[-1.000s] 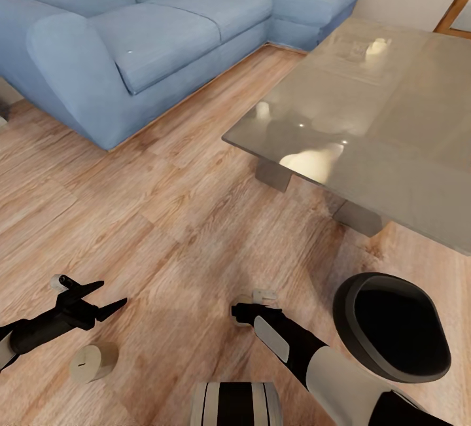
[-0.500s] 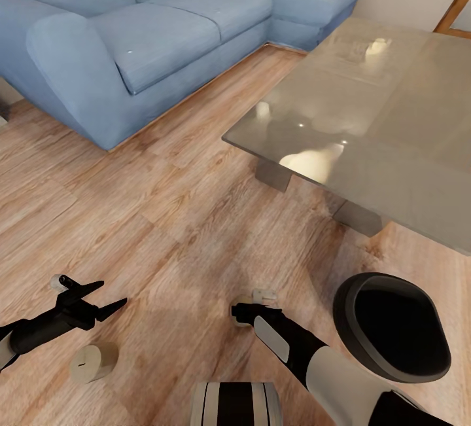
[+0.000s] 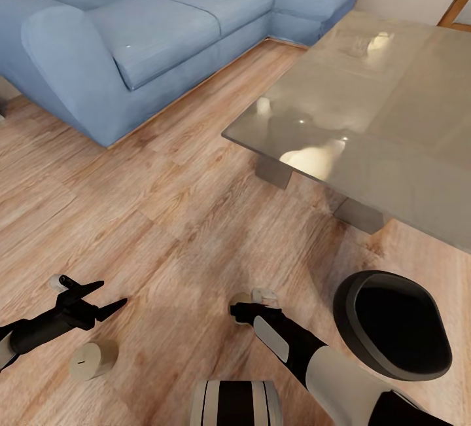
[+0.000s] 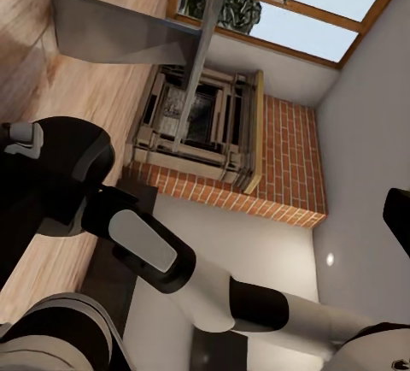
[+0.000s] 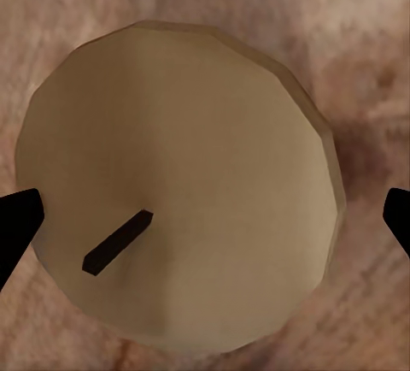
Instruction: Place each of the two pumpkins and all three candles from the living room inside a cabinet in the living room (use any cabinet), then make sure every cabinet is closed, and position the cauldron so it is next to a table in the living room.
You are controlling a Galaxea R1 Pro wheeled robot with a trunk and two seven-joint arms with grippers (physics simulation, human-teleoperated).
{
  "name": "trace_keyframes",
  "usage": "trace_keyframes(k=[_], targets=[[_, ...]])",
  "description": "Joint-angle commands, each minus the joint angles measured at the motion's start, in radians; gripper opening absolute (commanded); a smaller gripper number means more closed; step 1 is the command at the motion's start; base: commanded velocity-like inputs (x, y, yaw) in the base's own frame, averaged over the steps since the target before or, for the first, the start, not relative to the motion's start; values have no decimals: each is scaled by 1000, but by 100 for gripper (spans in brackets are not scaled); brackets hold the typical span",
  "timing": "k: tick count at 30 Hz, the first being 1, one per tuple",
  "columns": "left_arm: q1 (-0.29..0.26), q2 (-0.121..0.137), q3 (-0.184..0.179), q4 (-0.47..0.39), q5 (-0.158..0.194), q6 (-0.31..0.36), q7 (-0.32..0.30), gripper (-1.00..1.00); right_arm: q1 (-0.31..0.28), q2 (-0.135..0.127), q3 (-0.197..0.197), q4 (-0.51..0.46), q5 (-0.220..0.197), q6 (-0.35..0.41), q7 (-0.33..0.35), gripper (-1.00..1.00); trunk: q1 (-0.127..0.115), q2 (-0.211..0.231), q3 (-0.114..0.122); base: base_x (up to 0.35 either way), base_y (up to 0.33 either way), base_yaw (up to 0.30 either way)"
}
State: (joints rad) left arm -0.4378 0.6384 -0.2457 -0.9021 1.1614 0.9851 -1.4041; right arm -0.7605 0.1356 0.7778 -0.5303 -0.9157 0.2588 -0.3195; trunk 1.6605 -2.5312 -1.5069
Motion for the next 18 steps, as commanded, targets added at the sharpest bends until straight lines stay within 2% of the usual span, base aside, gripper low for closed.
trace_keyframes(k=[1,15,18], targets=[[-1,1,-4,1,4,10,-4,100,0,-1,6,0,-5,3,-9,100,0,0,-1,0,0,0],[-1,1,-4,1,4,10,-4,100,0,-2,6,0,-9,3,-3,100,0,0,-1,0,0,0],[-1,1,-4,1,4,10,-4,100,0,-2,6,0,-9,3,19,100,0,0,-1,0,0,0]])
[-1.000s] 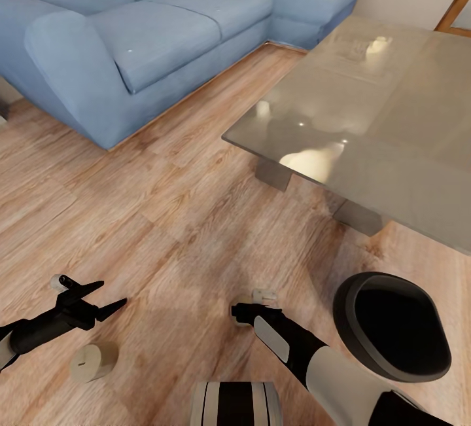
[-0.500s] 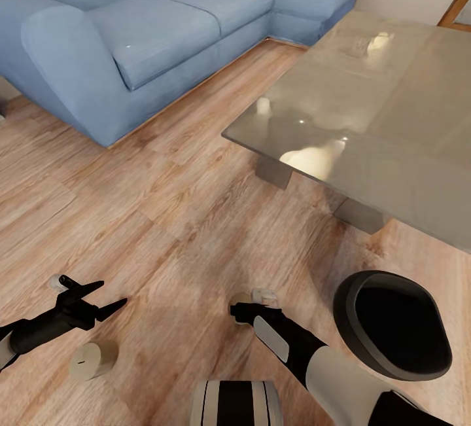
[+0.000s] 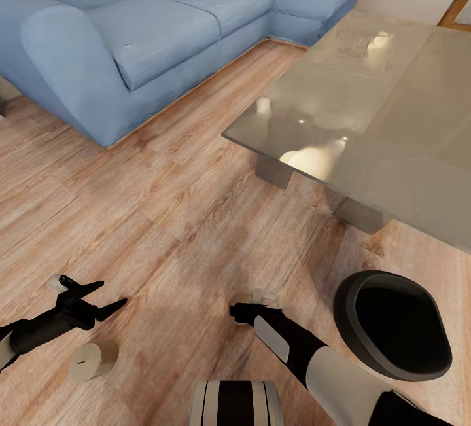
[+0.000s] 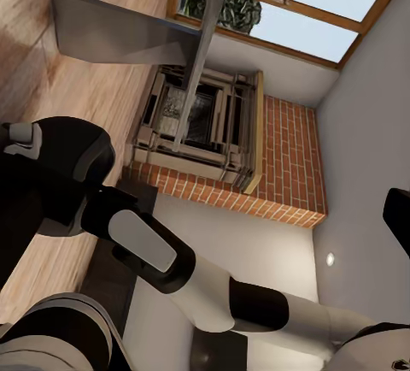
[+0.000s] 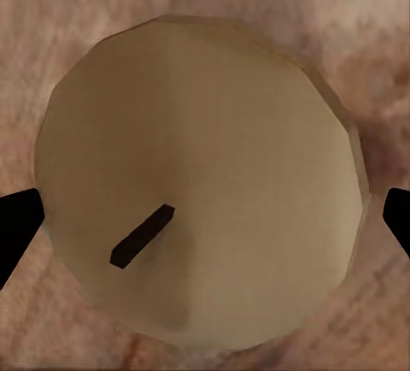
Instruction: Place each of the two pumpkins and all three candles from the living room inside a cabinet in the living room (use any cabinet), then make sure every cabinet is closed, and position the cauldron so it is next to a table in the living room.
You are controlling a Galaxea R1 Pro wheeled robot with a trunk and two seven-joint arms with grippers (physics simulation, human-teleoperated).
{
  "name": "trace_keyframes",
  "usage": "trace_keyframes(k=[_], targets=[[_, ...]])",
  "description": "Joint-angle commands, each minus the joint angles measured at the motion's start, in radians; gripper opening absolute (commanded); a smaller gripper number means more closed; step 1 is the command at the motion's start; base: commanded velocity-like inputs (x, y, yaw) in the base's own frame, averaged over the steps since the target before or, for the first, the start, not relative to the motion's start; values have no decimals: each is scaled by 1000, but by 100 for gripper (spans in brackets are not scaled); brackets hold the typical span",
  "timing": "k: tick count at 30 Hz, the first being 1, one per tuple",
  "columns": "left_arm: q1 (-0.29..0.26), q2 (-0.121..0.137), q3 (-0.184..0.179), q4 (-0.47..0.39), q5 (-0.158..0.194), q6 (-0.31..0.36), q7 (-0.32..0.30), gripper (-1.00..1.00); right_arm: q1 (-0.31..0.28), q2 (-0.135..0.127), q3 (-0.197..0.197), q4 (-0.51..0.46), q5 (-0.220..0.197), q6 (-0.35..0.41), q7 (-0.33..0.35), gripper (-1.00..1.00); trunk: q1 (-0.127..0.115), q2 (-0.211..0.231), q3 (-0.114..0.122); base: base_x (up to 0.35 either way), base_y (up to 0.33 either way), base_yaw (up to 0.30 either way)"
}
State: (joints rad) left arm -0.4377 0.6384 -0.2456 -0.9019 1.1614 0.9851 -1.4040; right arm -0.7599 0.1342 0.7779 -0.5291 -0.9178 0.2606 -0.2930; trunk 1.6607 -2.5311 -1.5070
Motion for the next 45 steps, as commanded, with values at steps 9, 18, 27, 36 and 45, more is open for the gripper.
trace_keyframes(k=[9,18,27,36,45], targets=[[-1,1,-4,0,4,10,-4,100,-1,-1,4,0,-9,2,30,100,0,0,-1,0,0,0],[-1,1,-4,0,4,10,-4,100,-1,-1,4,-1,-9,2,31,100,1,-1,-12,0,0,0],[-1,1,-4,0,4,10,-4,100,-1,-2,4,-1,-9,2,31,100,1,-1,-12,0,0,0],[-1,1,-4,0,4,10,-4,100,-1,-2,4,0,-9,2,31,-100,1,-1,-12,0,0,0],[-1,1,-4,0,4,10,-4,100,-1,-2,4,0,-9,2,31,-100,1,-1,-12,0,0,0]])
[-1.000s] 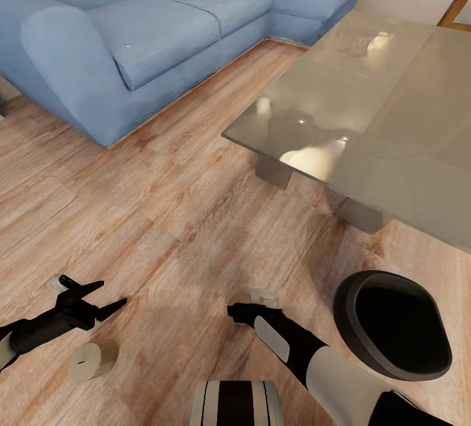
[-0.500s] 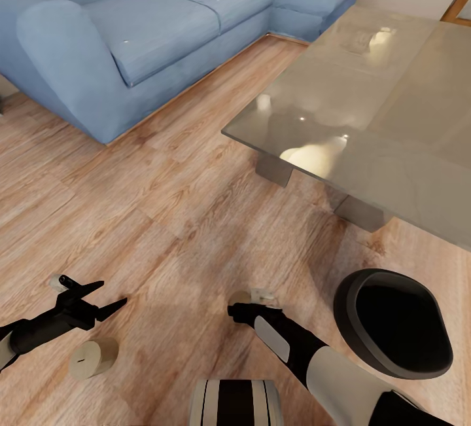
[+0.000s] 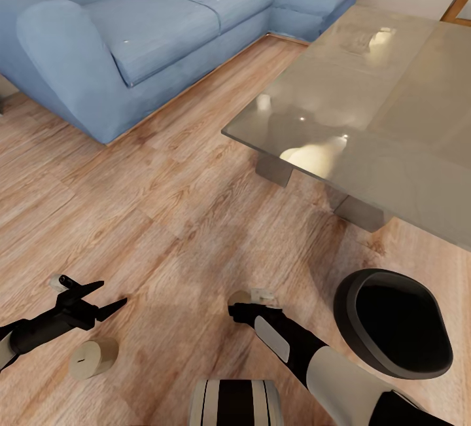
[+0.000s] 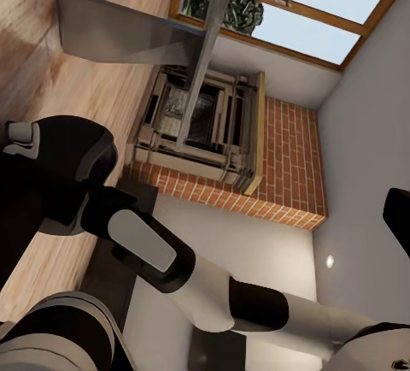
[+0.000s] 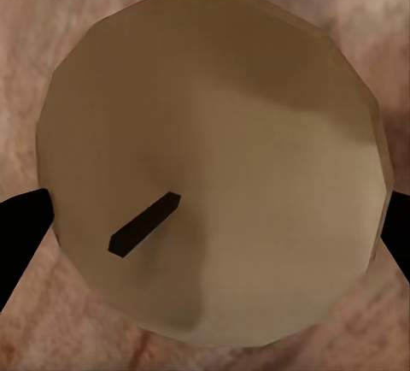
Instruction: Place each of the two pumpkins and all three candles from the living room inside a cabinet in the living room (use any cabinet), then make sure every cabinet is closed, and position the cauldron so it is next to a table in the living room.
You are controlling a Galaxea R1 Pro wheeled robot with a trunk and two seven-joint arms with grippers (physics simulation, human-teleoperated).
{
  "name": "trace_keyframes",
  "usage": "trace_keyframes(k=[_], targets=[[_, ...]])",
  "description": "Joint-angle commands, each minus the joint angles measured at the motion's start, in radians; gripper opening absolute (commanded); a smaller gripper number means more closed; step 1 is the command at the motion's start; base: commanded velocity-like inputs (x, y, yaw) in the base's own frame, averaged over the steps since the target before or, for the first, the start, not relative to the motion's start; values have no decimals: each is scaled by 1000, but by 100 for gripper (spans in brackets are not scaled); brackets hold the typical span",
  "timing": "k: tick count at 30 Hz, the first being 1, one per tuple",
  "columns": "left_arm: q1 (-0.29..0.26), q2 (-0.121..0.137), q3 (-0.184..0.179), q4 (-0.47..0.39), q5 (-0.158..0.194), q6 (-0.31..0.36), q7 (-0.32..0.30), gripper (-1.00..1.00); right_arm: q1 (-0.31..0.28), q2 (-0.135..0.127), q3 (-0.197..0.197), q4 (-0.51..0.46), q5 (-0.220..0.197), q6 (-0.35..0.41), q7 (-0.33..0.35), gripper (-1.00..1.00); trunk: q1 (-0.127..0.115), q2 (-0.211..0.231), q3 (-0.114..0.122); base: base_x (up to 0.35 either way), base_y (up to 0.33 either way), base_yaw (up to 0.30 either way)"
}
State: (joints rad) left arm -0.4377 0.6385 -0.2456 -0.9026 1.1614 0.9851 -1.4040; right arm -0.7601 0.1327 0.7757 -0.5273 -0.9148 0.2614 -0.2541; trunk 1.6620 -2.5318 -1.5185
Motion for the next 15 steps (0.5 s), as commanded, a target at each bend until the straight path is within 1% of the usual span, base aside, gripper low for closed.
trace_keyframes(k=[1,15], targets=[[-1,1,-4,1,4,10,-4,100,-1,-1,7,-2,-12,1,-8,-100,0,0,-1,0,0,0],[-1,1,-4,4,4,10,-4,100,-1,-1,6,-2,-12,1,-8,-100,0,0,-1,0,0,0]])
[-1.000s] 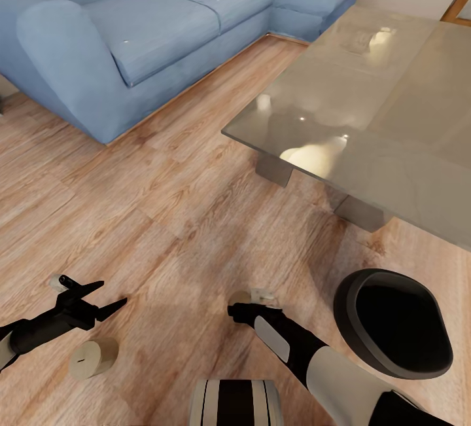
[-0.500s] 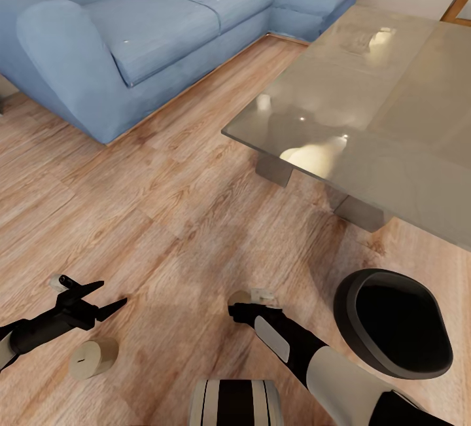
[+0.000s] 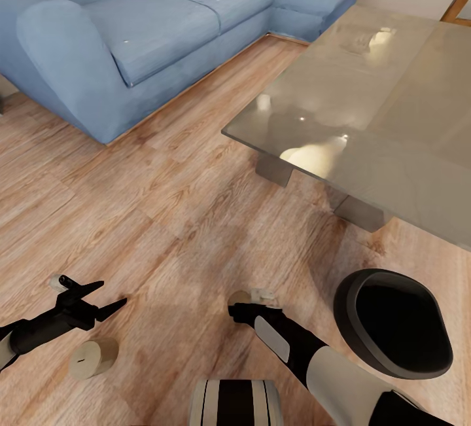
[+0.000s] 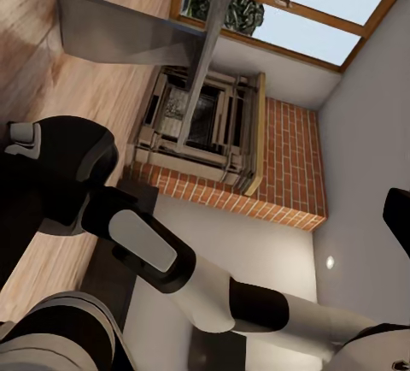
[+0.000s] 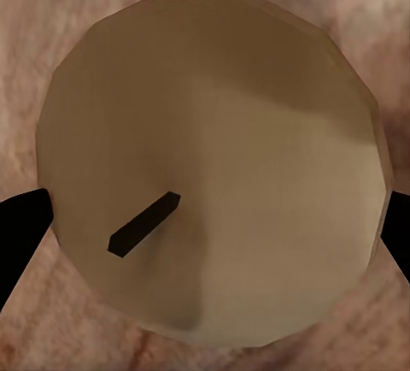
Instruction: Place each of the two pumpkins and all three candles from the living room inside a cabinet in the living room (use any cabinet), then make sure every cabinet is closed, and position the cauldron so it is next to a table in the living room.
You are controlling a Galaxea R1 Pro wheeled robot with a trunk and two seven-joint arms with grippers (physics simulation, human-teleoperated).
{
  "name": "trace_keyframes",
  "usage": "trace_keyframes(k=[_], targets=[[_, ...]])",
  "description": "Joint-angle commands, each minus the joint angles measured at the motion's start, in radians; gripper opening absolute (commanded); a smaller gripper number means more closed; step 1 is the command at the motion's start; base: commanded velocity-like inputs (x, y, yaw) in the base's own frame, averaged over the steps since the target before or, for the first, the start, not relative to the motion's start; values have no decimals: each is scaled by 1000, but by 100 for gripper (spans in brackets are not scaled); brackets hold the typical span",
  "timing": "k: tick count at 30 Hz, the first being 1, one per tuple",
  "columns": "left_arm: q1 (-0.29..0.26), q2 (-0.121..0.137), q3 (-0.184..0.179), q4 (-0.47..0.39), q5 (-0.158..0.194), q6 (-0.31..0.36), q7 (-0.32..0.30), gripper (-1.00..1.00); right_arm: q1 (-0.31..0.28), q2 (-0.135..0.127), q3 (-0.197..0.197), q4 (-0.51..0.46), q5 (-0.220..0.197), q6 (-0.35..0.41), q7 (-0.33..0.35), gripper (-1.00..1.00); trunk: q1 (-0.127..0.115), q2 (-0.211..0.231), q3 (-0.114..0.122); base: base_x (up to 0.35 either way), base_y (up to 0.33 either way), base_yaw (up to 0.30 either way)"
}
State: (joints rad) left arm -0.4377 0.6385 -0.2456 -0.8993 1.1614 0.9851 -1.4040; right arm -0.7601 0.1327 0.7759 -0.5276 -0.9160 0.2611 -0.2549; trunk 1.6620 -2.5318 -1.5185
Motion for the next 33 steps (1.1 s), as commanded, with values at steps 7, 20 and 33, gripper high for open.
trace_keyframes(k=[7,20,33], targets=[[-1,3,-3,3,5,11,-7,100,-1,-1,5,-2,-11,1,-7,-100,0,0,-1,0,0,0],[-1,4,-4,11,11,15,-7,100,-1,-3,5,-3,-10,1,-7,-100,-5,2,42,0,0,0],[-1,4,-10,13,12,15,-7,100,-1,-4,3,-6,-8,1,-7,-100,-11,5,92,-7,2,0]])
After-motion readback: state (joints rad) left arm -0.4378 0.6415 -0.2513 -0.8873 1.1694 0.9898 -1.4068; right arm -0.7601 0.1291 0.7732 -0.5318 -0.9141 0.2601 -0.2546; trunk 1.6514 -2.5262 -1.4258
